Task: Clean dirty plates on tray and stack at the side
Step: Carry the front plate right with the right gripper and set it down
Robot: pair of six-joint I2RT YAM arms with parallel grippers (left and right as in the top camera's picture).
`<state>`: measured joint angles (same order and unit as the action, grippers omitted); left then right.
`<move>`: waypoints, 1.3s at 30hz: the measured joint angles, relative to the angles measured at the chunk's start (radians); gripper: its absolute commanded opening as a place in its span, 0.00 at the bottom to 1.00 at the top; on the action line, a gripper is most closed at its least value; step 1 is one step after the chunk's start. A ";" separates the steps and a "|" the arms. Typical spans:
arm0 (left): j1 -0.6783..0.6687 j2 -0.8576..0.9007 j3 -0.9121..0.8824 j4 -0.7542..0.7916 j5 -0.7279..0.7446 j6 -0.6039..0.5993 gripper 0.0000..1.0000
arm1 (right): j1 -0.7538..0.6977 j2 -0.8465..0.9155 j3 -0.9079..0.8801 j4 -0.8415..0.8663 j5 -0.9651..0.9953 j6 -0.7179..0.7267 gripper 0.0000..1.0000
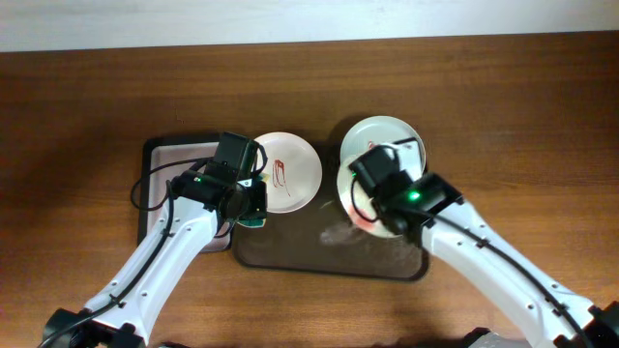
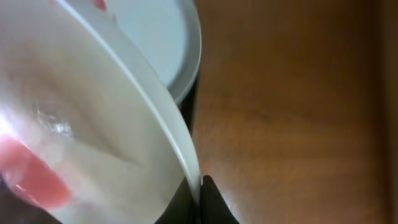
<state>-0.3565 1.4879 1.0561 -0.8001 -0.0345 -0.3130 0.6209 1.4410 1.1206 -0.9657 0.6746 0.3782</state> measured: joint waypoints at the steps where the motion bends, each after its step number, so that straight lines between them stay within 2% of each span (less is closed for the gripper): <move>1: 0.000 0.000 0.000 0.000 0.000 0.000 0.00 | 0.036 0.000 0.004 0.008 0.043 0.003 0.04; 8: 0.000 0.000 0.000 0.000 0.000 0.000 0.00 | 0.222 0.000 0.009 0.017 0.292 0.027 0.04; 13: 0.000 0.000 0.000 0.000 0.000 0.000 0.00 | 0.227 0.000 0.009 0.017 0.360 0.053 0.04; 17: 0.000 0.000 0.000 0.000 0.000 0.000 0.00 | 0.190 0.000 0.009 0.018 0.340 0.091 0.04; 23: 0.000 0.000 0.000 0.002 0.000 0.000 0.00 | -0.055 -0.001 0.010 0.024 0.102 0.164 0.04; 33: 0.000 0.000 0.000 0.003 0.000 0.000 0.00 | -0.685 -0.002 0.010 0.043 -0.395 0.186 0.04; 39: 0.000 0.000 0.000 0.003 0.000 0.000 0.00 | -1.008 0.004 0.011 0.039 -0.570 0.169 0.04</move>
<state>-0.3565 1.4879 1.0561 -0.7971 -0.0341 -0.3130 -0.3874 1.4448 1.1313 -0.9268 0.1043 0.5476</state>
